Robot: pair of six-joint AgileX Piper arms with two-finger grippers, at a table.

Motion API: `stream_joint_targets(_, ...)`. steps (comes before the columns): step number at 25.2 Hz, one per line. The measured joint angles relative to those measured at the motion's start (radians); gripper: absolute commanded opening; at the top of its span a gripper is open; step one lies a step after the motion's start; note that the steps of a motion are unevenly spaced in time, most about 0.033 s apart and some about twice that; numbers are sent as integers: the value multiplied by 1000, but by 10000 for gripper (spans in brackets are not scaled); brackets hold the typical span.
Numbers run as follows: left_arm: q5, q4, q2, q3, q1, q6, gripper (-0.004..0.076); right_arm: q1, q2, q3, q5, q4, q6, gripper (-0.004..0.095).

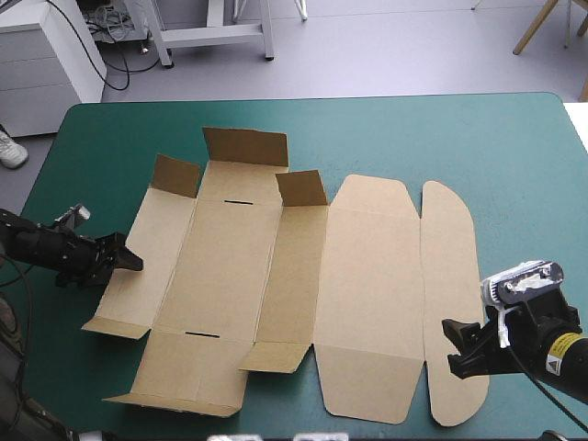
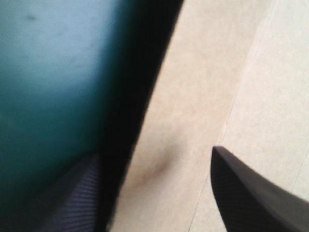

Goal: Fold the box

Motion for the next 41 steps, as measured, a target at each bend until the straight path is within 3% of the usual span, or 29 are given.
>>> stream_joint_targets(14,-1,18,-9,5,-139,8,429,0,0,0,-18,-5,0,621)
stream_joint_targets(25,-6,-135,-60,0,-217,74,406,0,0,0,-40,-19,0,620)
stream_joint_targets(29,-2,-100,-73,-50,-243,43,343,0,0,0,-58,-20,0,621)
stream_joint_targets(36,-2,23,-76,-54,-248,-22,335,0,0,0,-61,-20,0,621)
stream_joint_targets(41,-2,73,-79,-54,-298,-30,261,0,0,0,-69,-20,0,621)
